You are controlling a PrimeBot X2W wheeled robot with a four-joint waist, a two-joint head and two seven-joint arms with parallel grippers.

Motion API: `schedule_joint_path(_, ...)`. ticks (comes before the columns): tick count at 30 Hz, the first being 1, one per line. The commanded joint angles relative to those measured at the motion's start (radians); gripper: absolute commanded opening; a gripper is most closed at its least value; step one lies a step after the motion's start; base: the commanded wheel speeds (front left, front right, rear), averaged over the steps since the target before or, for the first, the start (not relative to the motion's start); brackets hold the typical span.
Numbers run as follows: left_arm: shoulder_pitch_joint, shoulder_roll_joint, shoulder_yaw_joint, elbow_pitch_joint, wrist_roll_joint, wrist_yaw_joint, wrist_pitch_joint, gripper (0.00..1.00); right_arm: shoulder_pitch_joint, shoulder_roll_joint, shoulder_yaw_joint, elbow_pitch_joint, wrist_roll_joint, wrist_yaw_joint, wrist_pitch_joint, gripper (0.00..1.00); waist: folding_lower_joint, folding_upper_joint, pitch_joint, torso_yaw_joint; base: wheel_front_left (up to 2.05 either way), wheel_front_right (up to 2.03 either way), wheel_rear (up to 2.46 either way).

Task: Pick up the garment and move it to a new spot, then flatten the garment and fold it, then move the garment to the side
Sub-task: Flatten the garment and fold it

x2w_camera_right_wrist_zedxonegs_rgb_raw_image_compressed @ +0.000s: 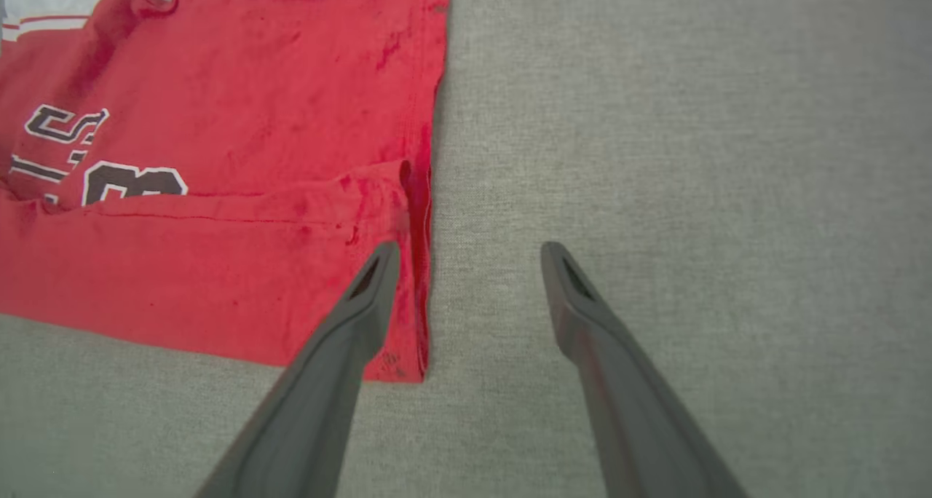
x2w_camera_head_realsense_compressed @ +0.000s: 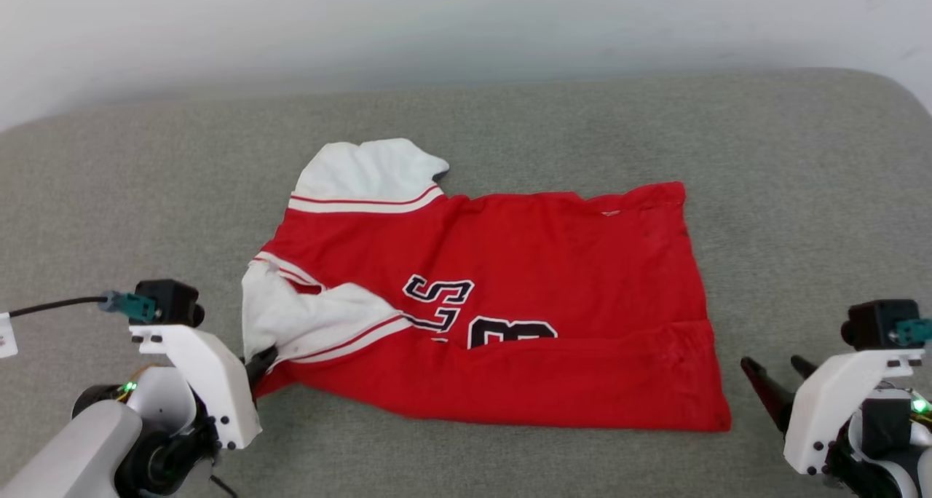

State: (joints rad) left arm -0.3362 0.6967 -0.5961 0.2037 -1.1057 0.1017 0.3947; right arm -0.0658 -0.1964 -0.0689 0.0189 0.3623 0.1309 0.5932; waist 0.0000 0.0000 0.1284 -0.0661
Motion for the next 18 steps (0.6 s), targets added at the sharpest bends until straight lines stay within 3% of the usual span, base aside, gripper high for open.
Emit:
schedule_joint_path(1,-0.019,0.006,0.002,-0.023,0.012,0.008,-0.009,0.0,-0.024,-0.008,0.007,0.017,0.004,-0.001,0.058,1.0,0.0,0.0,0.022,0.02,0.0,0.0,0.0)
schedule_joint_path(12,-0.03,-0.007,-0.01,-0.108,0.048,0.023,-0.032,0.0,-0.102,0.038,0.105,0.228,0.043,0.0,0.219,1.0,0.0,0.0,0.08,0.075,0.0,0.0,0.0)
schedule_joint_path(13,-0.025,-0.009,-0.01,-0.11,0.047,0.026,-0.034,0.0,-0.103,0.043,0.111,0.243,0.049,0.0,0.224,0.35,0.0,0.0,0.08,0.077,0.0,0.0,0.0)
schedule_joint_path(14,-0.02,-0.01,-0.011,-0.111,0.045,0.029,-0.034,0.0,-0.107,0.044,0.117,0.253,0.05,0.0,0.223,0.0,0.0,0.0,0.08,0.078,0.0,0.0,0.0)
schedule_joint_path(18,-0.006,-0.013,-0.01,-0.112,0.045,0.038,-0.04,0.0,-0.122,0.028,0.119,0.266,0.057,0.001,0.209,0.0,0.0,0.0,0.07,0.079,0.0,0.0,0.0)
